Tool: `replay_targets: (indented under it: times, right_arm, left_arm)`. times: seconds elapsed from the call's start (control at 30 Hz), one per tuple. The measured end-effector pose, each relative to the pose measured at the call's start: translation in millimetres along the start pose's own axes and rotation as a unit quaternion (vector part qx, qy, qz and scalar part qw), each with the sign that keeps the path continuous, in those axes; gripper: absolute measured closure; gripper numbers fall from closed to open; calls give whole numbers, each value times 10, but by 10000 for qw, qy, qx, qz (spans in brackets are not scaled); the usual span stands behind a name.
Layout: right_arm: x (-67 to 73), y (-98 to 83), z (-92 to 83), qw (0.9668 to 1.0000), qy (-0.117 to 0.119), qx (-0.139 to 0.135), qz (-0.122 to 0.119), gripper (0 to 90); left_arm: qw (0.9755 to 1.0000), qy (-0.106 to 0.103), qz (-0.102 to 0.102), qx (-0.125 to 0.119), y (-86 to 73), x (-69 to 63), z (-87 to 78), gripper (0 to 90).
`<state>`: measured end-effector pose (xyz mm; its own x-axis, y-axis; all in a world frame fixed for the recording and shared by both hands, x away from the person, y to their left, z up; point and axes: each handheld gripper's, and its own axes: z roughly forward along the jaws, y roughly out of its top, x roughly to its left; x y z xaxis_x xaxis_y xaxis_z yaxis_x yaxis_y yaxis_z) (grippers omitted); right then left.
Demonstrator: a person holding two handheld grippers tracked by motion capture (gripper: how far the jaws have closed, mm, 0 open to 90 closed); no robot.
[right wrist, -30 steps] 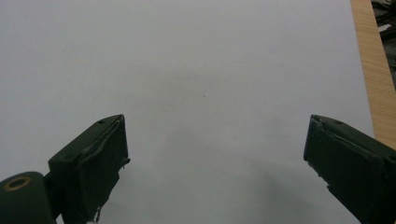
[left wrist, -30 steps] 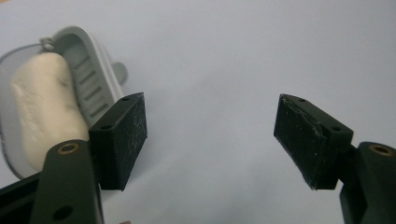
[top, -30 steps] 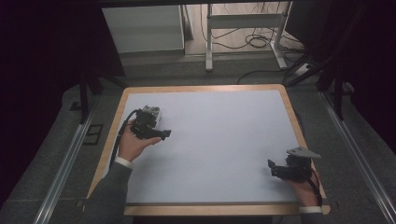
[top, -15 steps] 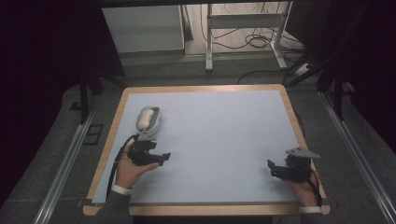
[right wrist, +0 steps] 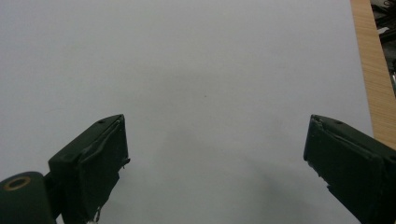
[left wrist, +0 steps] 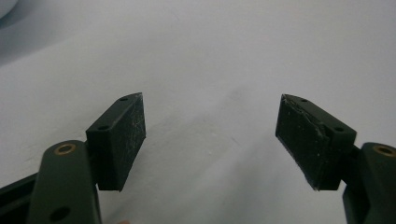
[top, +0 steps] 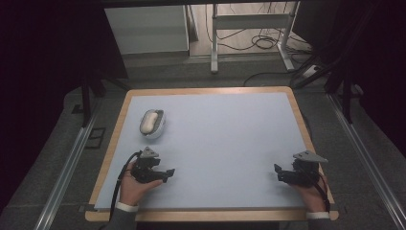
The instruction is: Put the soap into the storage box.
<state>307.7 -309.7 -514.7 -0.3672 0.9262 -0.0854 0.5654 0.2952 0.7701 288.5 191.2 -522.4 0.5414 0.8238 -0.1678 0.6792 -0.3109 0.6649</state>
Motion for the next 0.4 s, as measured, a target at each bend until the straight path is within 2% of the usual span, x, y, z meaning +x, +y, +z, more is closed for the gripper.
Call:
replay_targets:
  times: [0.4]
  right_arm:
    - [11, 19, -22, 10000, 19, -87, -6, 60]
  left_arm:
    - [9999, 39, -55, -99, -24, 43, -59, 240]
